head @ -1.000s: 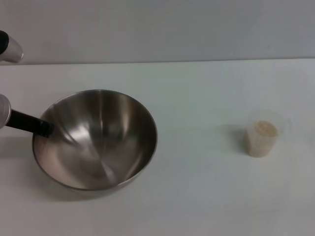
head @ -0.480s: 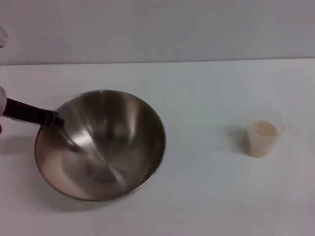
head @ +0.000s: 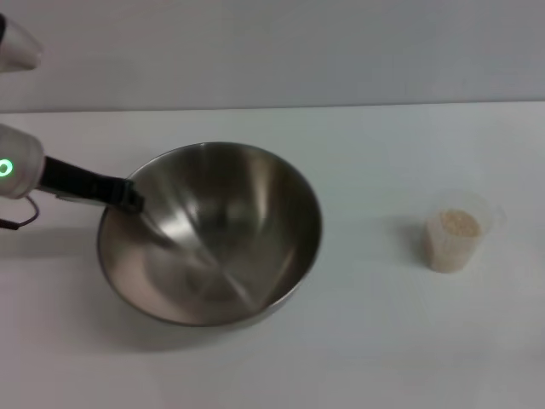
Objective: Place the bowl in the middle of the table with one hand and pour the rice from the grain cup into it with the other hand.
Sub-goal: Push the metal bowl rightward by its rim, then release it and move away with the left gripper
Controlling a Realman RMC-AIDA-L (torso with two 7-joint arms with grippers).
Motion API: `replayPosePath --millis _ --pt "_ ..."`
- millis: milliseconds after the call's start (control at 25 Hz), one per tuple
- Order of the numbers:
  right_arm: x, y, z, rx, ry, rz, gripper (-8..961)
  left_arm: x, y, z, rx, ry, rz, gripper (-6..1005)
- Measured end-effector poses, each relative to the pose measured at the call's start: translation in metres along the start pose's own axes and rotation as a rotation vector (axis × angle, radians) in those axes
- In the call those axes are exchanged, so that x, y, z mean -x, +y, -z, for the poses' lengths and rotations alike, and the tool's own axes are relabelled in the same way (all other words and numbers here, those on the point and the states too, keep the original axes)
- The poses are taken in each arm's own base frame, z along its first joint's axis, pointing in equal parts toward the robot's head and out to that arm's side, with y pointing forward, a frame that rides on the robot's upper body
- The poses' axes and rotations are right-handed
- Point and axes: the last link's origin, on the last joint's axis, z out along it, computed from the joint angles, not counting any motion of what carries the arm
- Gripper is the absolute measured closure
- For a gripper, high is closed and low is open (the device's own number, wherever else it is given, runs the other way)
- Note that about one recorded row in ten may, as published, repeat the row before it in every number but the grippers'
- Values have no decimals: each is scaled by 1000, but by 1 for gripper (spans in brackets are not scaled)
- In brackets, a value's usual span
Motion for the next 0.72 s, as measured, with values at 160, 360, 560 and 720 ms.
replayPosePath --millis 160,360,560,720 --pt "0 1 -1 2 0 -1 135 -10 21 -13 35 14 -39 950" --pt "0 0 0 1 0 -1 135 -12 39 -26 33 -7 -74 945" --pt "0 -1 1 -2 2 3 135 -10 51 -36 30 -16 -94 939" --pt "0 0 0 0 0 0 135 -9 60 -46 30 -19 -121 935"
